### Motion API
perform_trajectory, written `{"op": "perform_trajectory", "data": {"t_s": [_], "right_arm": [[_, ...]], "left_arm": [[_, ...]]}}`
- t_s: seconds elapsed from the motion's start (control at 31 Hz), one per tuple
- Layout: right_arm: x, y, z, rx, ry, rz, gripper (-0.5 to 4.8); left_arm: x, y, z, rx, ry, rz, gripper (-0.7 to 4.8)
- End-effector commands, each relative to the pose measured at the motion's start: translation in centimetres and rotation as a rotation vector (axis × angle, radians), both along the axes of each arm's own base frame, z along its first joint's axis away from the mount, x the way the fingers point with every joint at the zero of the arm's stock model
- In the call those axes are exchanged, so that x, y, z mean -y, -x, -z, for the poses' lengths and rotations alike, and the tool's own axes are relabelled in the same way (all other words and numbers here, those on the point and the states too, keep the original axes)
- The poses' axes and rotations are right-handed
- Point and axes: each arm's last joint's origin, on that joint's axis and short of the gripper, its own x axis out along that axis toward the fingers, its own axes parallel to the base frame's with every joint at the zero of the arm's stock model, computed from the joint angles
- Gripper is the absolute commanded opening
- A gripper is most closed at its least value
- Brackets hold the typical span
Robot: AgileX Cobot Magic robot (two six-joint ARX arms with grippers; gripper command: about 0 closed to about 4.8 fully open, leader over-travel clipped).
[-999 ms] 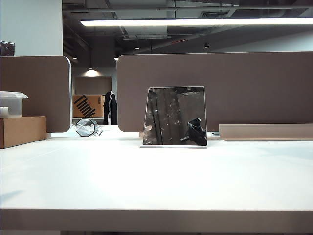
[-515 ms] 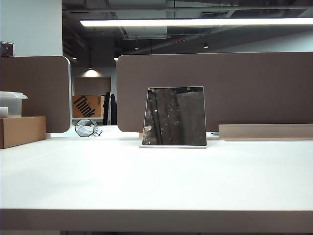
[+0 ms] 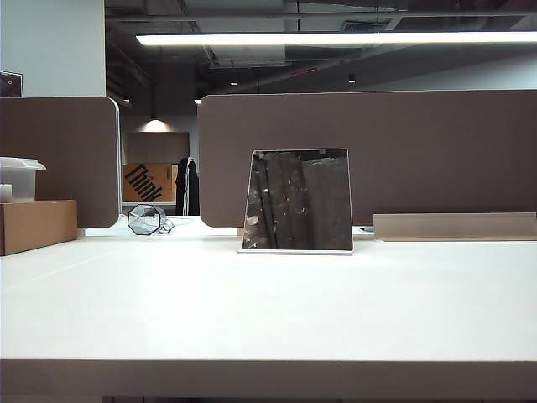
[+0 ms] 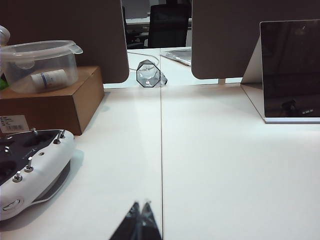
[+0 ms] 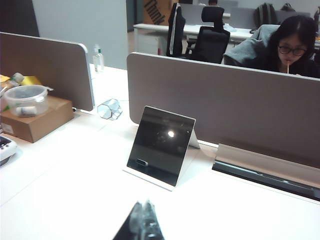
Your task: Push the center of the mirror on the table forward to move it for a short distance.
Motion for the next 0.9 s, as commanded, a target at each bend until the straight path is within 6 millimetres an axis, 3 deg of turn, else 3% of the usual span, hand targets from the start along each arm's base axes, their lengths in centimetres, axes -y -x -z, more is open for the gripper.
{"op": "perform_trajectory", "data": {"t_s": [0.03,0.19,0.42,0.71,0.9], "right_arm": [[0.0,0.1,2.2,0.092,-0.045,-0.005,-0.05],[-0.1,-0.1,6.5,0.185,-0.086,-0.018,-0.05],[-1.3,-2.7,12.5,0.151,-0.071,-0.017,-0.05],[-2.7,-5.9,16.0,0.197,-0.095,0.013,-0.02],[-2.9,-6.3,17.8,0.070,-0.034,0.015,0.02]], "left_arm": [[0.0,0.0,-0.1,0.008,-0.001,0.004,-0.05],[0.1,0.0,-0.1,0.008,-0.001,0.015,-0.05],[0.5,0.0,-0.1,0.008,-0.001,0.052,-0.05],[0.5,0.0,-0.1,0.008,-0.001,0.051,-0.05],[0.5,0.0,-0.1,0.008,-0.001,0.052,-0.05]]}}
